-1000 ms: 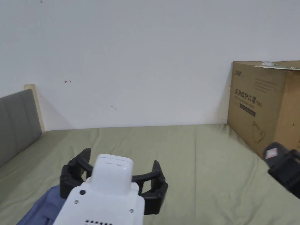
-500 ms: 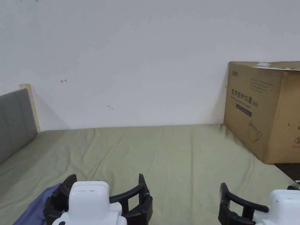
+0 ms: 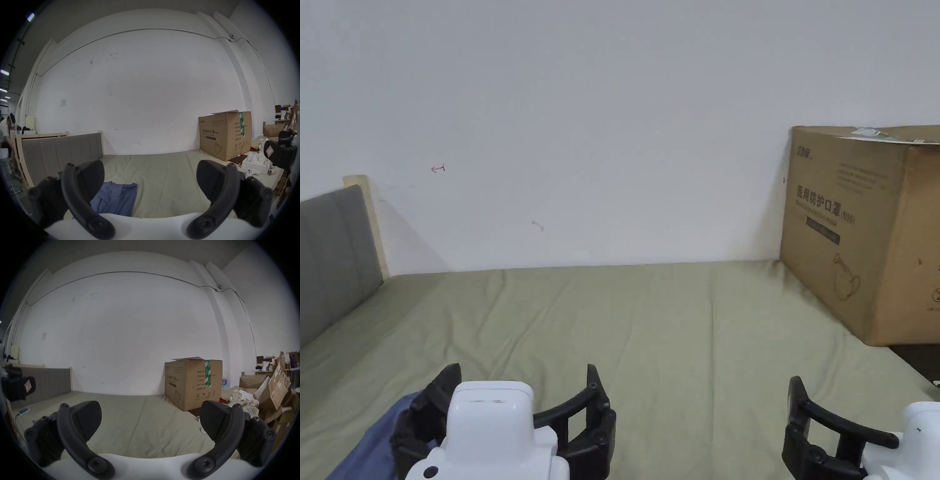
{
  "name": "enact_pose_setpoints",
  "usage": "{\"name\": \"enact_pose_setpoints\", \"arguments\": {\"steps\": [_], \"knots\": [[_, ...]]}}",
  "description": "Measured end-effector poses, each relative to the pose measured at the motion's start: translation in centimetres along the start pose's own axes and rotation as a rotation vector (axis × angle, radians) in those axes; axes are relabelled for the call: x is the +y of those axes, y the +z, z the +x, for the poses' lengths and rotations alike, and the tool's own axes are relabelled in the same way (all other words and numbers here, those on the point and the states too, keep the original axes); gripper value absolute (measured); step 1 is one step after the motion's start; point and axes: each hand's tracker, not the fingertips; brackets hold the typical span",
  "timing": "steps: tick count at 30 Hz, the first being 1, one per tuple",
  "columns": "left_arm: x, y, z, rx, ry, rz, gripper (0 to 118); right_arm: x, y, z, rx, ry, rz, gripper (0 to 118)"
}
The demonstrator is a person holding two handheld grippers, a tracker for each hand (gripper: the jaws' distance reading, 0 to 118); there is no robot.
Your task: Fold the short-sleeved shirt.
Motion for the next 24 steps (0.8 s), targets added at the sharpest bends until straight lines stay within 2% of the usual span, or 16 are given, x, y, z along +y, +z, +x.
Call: {"name": "enact_pose_setpoints", "arguments": {"steps": [1, 2, 3, 4, 5, 6, 7, 8, 9, 11, 18, 22, 24], "knots": [[0.0, 0.0, 0.1, -0.002, 0.000, -0.001, 106, 0.0, 0.0, 0.0, 0.012, 0.006, -0.008, 118], [0.1, 0.2, 0.2, 0.007, -0.001, -0.012, 93, 0.0, 0.1, 0.0, 0.039, -0.001, -0.011, 117], [-0.1, 0.2, 0.1, 0.009, 0.001, -0.012, 66, 0.0, 0.2, 0.1, 0.082, -0.019, -0.011, 114], [-0.2, 0.3, -0.1, -0.025, 0.011, -0.026, 16, 0.0, 0.3, 0.3, 0.101, -0.037, -0.008, 97], [-0.1, -0.1, -0.1, -0.005, 0.017, -0.049, 0, 0.0, 0.2, 0.2, 0.113, -0.049, -0.012, 55], [-0.2, 0.0, 0.0, 0.013, 0.012, -0.051, 0, 0.0, -0.2, 0.2, 0.069, -0.026, -0.040, 0], [-0.3, -0.2, -0.1, -0.008, 0.014, -0.073, 0, -0.6, -0.8, 0.4, 0.040, -0.028, -0.038, 0], [-0.3, -0.3, -0.3, -0.067, 0.029, -0.095, 0, -1.1, -1.2, 0.9, 0.076, -0.078, -0.074, 0], [-0.4, -0.5, -0.4, -0.068, 0.039, -0.109, 0, -1.6, -1.7, 1.4, 0.107, -0.105, -0.100, 0], [-0.3, -0.6, -0.1, -0.063, 0.033, -0.116, 0, -1.7, -1.7, 1.5, 0.070, -0.096, -0.119, 0], [-1.0, -1.7, -0.8, -0.094, 0.078, -0.160, 0, -1.3, -1.2, 1.2, 0.049, -0.079, -0.103, 0], [-1.8, -2.0, -2.5, -0.053, 0.085, -0.177, 0, -1.4, -2.2, -0.7, 0.092, -0.050, -0.117, 0], [-2.0, -1.9, -4.5, -0.014, 0.094, -0.194, 0, -1.9, -3.0, -2.4, 0.148, -0.045, -0.138, 0]]}}
